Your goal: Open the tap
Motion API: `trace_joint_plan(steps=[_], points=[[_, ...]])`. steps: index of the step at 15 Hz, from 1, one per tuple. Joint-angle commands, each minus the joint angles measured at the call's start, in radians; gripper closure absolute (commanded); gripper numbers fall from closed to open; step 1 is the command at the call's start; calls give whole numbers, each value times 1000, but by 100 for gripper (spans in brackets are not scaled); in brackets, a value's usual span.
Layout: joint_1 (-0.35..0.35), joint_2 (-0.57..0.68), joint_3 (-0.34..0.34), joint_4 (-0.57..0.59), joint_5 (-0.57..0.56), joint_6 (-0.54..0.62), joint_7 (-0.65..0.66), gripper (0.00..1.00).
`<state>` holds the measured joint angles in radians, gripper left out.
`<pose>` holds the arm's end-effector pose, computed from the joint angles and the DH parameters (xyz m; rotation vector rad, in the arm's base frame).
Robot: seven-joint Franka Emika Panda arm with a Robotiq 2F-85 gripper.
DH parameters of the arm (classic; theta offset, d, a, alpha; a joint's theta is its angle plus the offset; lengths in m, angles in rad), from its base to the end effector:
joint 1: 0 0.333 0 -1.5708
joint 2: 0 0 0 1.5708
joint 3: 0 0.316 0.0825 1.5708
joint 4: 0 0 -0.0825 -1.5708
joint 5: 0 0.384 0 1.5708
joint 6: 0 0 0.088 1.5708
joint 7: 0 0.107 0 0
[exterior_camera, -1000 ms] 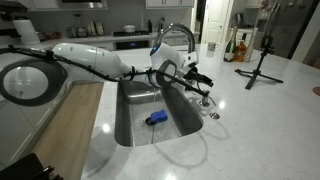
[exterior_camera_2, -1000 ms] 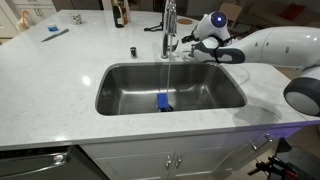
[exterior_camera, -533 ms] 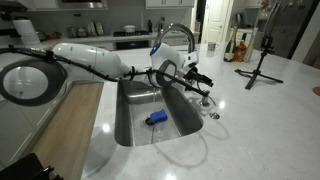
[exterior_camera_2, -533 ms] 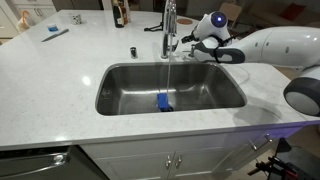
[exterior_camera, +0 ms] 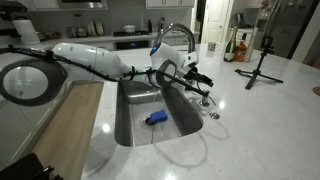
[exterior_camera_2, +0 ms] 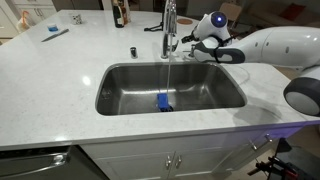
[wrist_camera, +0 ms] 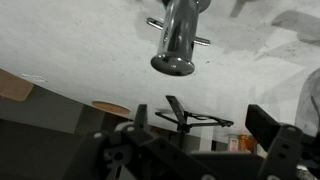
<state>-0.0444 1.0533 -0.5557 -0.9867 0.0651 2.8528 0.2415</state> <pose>0.7891 -0.2673 0.3662 2.4087 -0.4993 1.1429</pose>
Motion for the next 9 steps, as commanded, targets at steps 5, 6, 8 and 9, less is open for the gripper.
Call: trace_joint_plan(steps=[5,6,8,9], points=[[-6,-25,16,-17,1,-17,-26,0],[-13,-34,31,-21,4,-20,-42,0],[-42,-60,88,-27,14,-20,-96,0],[-60,-76,126,-29,18,-27,-131,0]])
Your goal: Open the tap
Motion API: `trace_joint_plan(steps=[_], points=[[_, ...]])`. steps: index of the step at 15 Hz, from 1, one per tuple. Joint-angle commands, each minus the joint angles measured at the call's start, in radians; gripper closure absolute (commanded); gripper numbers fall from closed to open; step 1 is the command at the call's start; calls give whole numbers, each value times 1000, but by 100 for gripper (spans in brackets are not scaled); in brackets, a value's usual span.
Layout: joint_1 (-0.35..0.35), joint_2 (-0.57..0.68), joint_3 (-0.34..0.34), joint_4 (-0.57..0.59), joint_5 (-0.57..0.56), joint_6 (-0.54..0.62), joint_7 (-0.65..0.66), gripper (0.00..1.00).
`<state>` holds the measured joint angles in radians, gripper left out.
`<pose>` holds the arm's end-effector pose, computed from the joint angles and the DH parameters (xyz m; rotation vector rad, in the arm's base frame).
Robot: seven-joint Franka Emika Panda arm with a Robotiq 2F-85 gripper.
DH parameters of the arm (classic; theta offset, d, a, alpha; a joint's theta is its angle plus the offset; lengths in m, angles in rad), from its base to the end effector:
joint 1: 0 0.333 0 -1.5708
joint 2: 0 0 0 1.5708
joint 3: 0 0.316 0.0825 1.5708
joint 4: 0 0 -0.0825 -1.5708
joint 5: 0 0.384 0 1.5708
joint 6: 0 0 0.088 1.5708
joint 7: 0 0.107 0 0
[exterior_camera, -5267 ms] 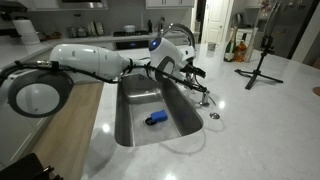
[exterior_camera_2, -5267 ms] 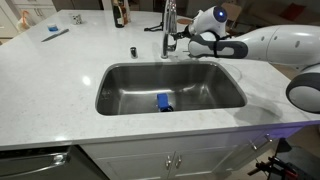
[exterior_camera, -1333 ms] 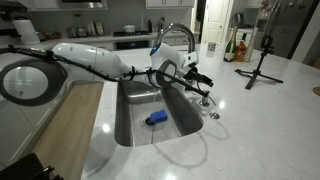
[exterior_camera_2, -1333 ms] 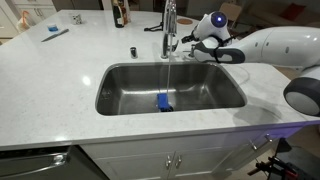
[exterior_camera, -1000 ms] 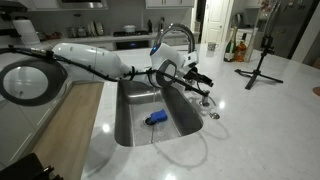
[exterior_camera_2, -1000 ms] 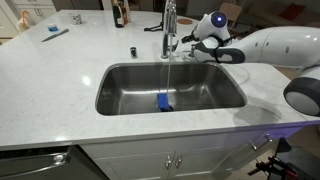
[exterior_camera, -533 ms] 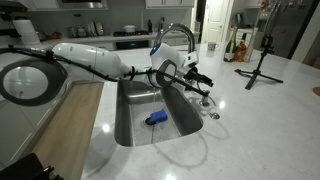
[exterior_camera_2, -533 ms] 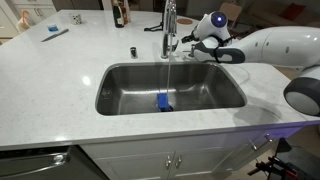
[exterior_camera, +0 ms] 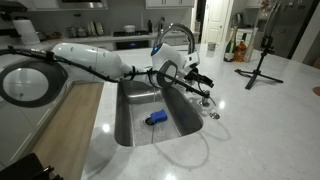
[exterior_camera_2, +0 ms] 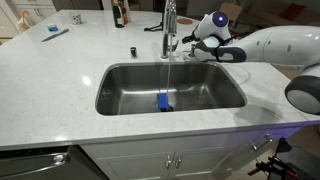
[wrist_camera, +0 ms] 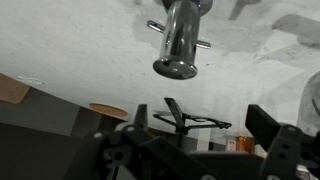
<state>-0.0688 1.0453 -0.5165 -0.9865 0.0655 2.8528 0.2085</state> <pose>0.7875 -0.2722 0.3651 2.4297 -0.4897 1.1407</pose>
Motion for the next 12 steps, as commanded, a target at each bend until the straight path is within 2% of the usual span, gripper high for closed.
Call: trace_joint_plan(steps=[1,3,7,9,12], points=[[-56,-87,129,-31,20,-38,-142,0],[-90,-116,196,-33,18,-60,-213,0],[-123,-173,258,-39,7,-148,-299,0],[-126,-203,267,-44,0,-220,-332,0],[-108,-238,231,-48,-26,-317,-334,0]])
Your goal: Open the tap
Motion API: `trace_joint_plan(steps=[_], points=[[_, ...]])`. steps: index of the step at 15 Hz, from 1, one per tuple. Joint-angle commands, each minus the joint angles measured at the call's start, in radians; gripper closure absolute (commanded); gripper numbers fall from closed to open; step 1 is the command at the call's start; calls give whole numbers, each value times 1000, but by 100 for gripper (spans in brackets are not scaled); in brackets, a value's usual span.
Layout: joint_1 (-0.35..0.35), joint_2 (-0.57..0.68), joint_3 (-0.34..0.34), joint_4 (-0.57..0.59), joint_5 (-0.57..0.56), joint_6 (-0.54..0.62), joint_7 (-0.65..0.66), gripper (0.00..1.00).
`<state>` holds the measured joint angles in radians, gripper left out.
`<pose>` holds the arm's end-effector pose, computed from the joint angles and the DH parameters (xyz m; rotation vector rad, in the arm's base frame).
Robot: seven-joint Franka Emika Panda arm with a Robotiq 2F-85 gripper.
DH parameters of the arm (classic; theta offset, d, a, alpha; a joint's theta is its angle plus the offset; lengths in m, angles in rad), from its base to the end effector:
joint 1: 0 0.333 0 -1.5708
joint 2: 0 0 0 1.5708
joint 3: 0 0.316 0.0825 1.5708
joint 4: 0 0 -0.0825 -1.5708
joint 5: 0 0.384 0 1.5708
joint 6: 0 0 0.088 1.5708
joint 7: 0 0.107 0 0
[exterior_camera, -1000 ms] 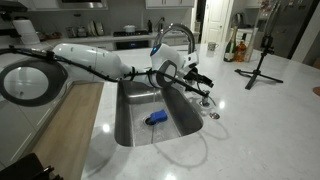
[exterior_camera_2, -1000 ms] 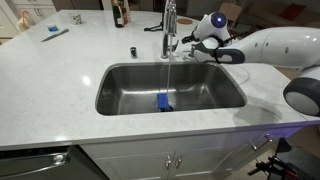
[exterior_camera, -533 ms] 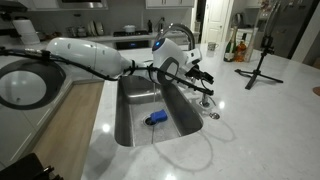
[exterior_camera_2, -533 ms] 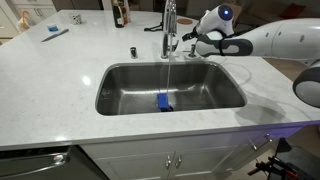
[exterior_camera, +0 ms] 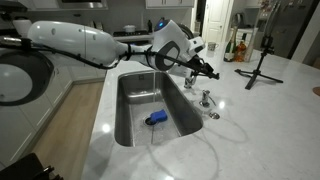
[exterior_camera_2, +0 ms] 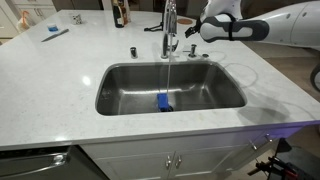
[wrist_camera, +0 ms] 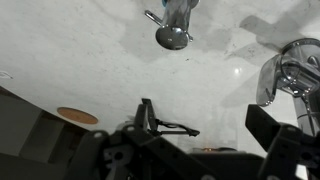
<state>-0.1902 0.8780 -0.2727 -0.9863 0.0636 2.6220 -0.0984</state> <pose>0.7754 -0.2764 0.4353 2.6249 -0.2970 1.0063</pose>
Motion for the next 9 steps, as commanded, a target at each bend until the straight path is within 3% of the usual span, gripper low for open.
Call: trace_joint_plan(steps=[1,5,9], points=[[15,-79,-17,-48,-31,-108,-30,0],[16,-116,-14,-44,-43,-206,-73,0],[-2,-150,33,-40,-11,-294,-164,0]])
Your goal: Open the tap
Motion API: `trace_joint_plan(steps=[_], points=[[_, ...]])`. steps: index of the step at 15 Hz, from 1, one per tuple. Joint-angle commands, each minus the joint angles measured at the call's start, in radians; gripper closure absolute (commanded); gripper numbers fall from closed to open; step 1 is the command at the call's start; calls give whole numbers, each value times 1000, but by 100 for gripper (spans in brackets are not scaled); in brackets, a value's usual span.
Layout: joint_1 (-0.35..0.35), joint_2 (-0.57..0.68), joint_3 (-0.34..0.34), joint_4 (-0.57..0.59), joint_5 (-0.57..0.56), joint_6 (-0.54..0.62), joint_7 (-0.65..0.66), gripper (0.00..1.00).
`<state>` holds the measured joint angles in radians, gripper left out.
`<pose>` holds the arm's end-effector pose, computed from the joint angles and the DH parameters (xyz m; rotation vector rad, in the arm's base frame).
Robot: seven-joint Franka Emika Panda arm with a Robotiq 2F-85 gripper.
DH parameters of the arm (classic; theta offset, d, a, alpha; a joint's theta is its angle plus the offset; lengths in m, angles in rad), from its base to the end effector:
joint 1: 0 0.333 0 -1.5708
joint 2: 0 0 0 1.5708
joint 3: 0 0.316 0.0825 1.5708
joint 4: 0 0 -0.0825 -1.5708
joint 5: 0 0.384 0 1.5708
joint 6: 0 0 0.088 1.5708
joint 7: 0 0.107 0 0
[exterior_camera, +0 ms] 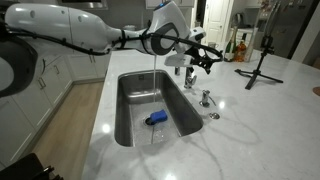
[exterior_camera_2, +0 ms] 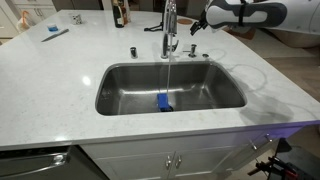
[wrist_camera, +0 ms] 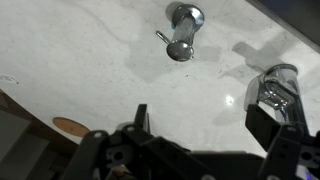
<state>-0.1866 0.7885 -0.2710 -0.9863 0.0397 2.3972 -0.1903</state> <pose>0.7593 -0.2730 0.4769 2.6987 -0.1980 0.8039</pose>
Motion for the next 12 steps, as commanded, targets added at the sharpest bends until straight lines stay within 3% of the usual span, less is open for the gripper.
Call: trace_joint_plan(steps=[1,7,12], points=[[-9,-67,41,-38,19,-91,-93,0],[-1,-96,41,-31,8,-170,-125,0],[-1,-61,30,0,5,-146,-99,0]])
